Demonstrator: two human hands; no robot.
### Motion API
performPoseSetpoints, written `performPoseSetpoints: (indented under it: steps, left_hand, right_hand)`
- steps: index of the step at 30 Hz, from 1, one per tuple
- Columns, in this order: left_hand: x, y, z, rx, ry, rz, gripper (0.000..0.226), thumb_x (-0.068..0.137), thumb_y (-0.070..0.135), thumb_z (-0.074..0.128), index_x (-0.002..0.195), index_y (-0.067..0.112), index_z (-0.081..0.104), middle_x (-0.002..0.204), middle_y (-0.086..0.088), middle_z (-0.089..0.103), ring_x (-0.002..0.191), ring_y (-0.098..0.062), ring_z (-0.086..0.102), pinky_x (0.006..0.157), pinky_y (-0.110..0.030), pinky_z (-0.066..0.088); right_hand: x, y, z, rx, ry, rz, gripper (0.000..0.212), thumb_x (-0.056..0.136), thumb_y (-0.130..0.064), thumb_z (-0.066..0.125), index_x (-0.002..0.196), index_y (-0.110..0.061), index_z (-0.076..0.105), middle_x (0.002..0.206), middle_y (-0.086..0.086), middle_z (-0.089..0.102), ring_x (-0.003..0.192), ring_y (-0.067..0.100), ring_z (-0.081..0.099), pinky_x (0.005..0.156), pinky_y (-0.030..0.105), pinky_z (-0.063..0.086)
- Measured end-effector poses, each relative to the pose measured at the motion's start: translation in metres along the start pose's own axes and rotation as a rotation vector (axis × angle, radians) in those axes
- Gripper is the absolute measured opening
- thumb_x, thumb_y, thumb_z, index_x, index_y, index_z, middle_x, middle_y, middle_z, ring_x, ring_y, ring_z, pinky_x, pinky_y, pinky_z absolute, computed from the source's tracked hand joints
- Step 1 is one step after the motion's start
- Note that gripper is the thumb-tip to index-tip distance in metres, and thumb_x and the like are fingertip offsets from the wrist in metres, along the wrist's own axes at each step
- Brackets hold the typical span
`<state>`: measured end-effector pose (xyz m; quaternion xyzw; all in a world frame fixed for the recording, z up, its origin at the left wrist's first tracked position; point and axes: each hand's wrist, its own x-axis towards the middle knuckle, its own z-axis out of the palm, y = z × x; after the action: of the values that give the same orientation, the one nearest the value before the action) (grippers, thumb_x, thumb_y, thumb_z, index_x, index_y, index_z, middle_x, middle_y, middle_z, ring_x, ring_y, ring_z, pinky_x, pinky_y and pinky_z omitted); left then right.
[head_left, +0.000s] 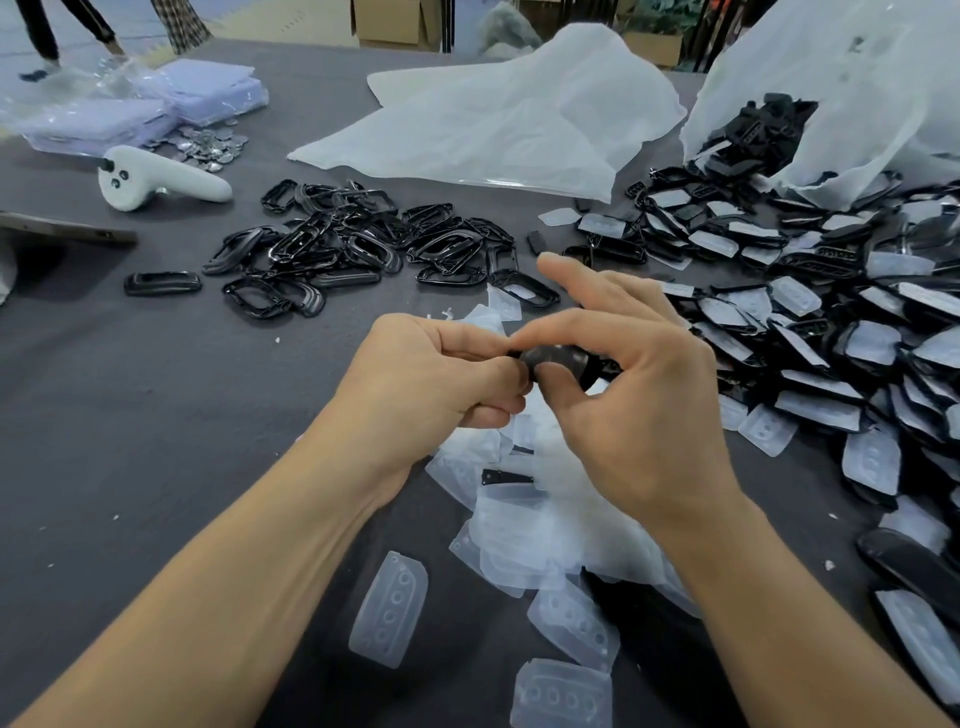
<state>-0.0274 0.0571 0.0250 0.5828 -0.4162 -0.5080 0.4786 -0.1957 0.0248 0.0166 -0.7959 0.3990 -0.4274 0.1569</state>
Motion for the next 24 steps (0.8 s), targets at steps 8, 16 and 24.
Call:
performPoseSetpoints:
  steps: [8,16,24]
  left_hand:
    - [0.003,0.000,-0.008,-0.026,-0.104,-0.041,0.003,0.081,0.009,0.082,0.084,0.010,0.084,0.082,-0.011,0.079,0.065,-0.012,0.072,0.062,-0.019,0.058]
    - [0.004,0.000,-0.009,-0.100,-0.122,-0.046,0.028,0.065,0.024,0.082,0.088,0.009,0.084,0.086,-0.012,0.080,0.070,-0.012,0.074,0.064,-0.019,0.058]
    - [0.005,0.000,-0.007,-0.120,-0.108,-0.028,0.017,0.073,0.015,0.082,0.089,0.009,0.084,0.085,-0.012,0.080,0.070,-0.013,0.075,0.062,-0.018,0.058]
  right_hand:
    - [-0.001,0.002,0.001,0.098,0.052,0.035,0.027,0.078,-0.003,0.086,0.092,-0.025,0.083,0.110,-0.014,0.075,0.104,0.001,0.069,0.086,0.011,0.051]
    - [0.000,0.006,0.003,0.277,0.092,0.128,0.020,0.079,-0.002,0.085,0.082,-0.022,0.081,0.097,-0.015,0.078,0.089,0.008,0.075,0.080,0.029,0.062]
    - [0.004,0.011,0.002,0.396,0.086,0.168,0.026,0.079,0.000,0.085,0.079,-0.025,0.079,0.094,-0.011,0.078,0.086,0.017,0.077,0.077,0.038,0.063]
